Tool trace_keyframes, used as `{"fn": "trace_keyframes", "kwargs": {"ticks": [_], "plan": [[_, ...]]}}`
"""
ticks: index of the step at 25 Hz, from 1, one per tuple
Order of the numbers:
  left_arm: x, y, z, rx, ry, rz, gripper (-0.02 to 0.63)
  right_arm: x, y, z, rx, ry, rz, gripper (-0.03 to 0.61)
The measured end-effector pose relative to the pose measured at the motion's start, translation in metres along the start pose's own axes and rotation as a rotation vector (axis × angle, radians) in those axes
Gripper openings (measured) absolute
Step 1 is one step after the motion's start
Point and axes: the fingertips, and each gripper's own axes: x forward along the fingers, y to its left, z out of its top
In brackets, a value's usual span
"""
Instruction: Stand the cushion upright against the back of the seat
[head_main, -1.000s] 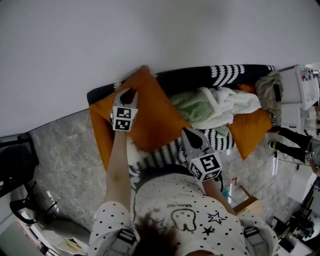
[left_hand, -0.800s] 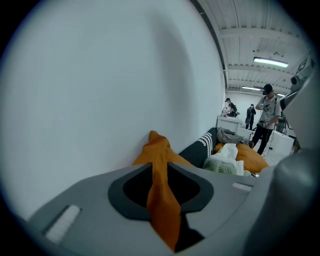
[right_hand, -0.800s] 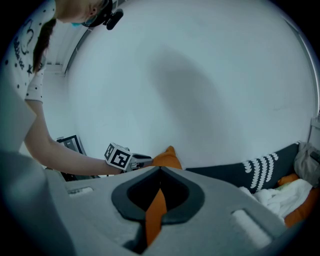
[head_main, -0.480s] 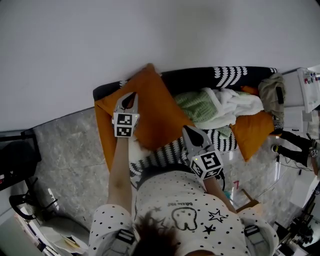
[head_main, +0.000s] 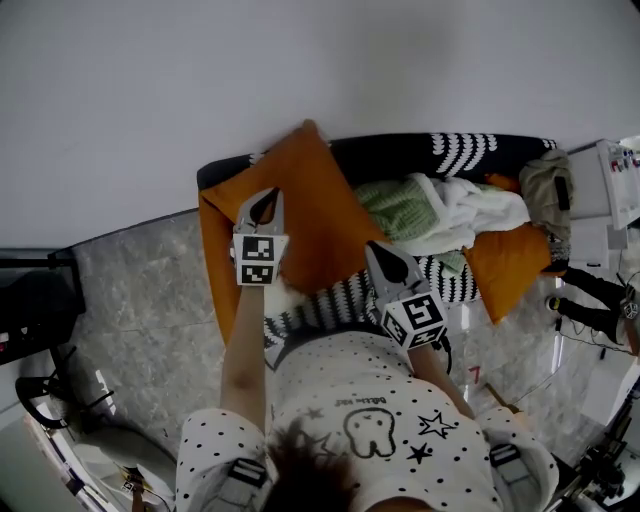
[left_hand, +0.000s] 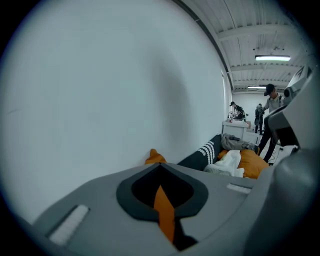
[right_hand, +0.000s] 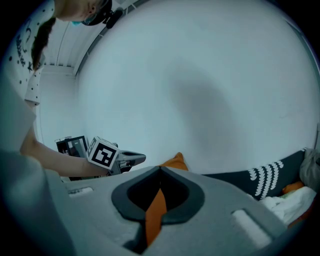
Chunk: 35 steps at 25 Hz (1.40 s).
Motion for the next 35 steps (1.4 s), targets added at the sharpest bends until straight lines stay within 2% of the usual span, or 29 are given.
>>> {"fn": "trace_keyframes", "kwargs": {"ticks": [20, 27, 35], "plan": [[-0.105, -0.033, 0.073, -0.007, -0.230, 0.028, 0.000, -0.020, 0.036, -0.002, -0.043, -0.031, 0.066, -0.002], [-0.138, -0.052, 0.077, -0.051, -0.262, 0.034, 0.000, -0.023, 0.042, -0.002, -0.053, -0.033, 0.084, -0.002], [-0.155, -0.081, 0.063, -0.127, -0.240, -0.008, 0.002, -0.022, 0.053, 0.003, -0.070, -0.049, 0.117, -0.002]]}}
